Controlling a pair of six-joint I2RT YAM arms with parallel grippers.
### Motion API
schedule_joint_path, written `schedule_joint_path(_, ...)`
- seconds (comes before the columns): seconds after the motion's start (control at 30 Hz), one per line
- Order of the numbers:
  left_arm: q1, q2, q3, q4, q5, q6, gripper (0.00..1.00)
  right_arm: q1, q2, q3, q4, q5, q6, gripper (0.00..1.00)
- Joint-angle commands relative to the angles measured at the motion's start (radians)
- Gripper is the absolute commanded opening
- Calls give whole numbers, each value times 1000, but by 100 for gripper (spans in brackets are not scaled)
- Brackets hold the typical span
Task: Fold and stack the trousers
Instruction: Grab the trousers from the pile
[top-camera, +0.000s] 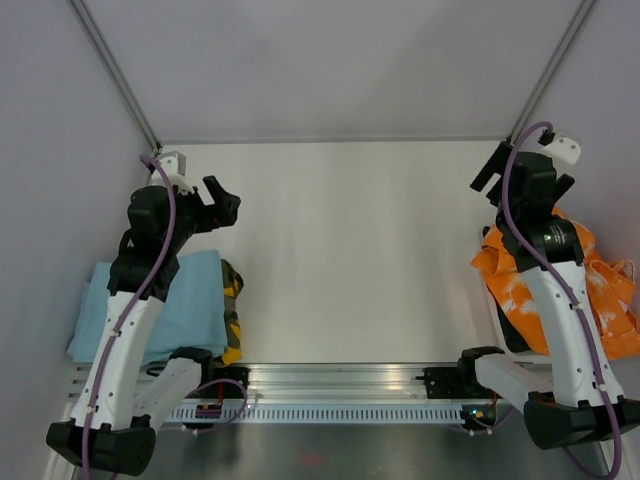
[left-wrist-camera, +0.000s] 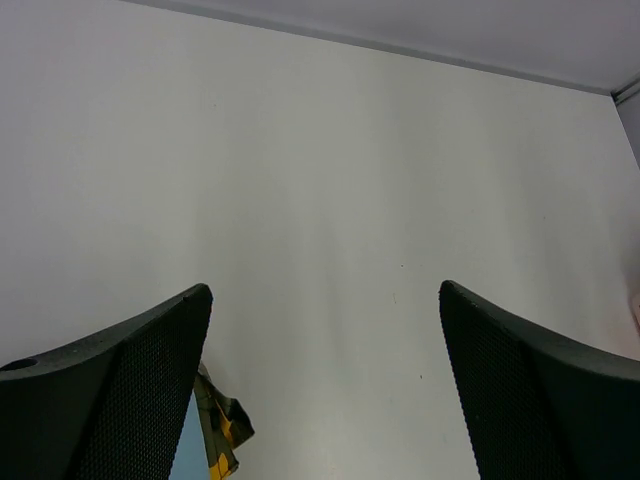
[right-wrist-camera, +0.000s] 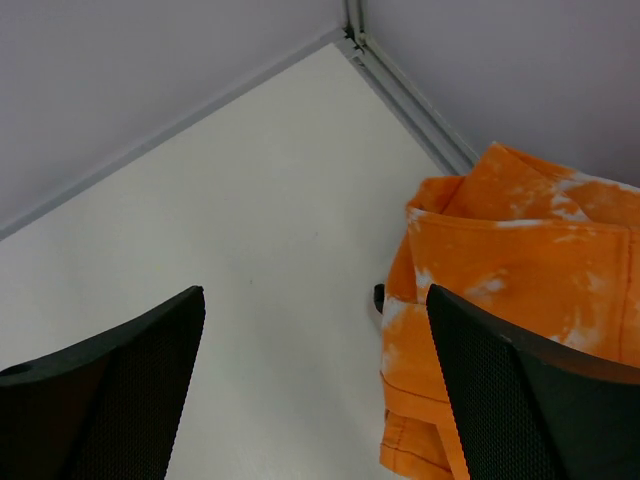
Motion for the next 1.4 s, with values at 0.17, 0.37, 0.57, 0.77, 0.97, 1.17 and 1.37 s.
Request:
schedule_joint_path(0.17,-2,-96,-60,35,-3,-14,100,-7,-114,-155,-221,364,325,98)
schedule_joint_path(0.37,-12,-135,-100,50,46,-20,100,-29,-196,-232,-356,478,469,98)
schedule_joint_path(0.57,-68,-151,-141,56,18,3,100,-162,-112,-180,-481,449,481,98)
schedule_joint_path(0.77,-105,-166,-161,64,12,18,100,-225,-174,-307,-294,360,363,98)
schedule_joint_path(0.97,-121,-178,-173,35,-23,43,100,-228,-216,-434,-33,285,273,90)
schedule_joint_path(1.17,-121,-180,-170,29,-26,59,100,-228,-181,-517,111,228,213,51)
schedule_joint_path(1.37,-122,-185,-172,23,-31,64,100,-228,-161,-462,148,127,133,0)
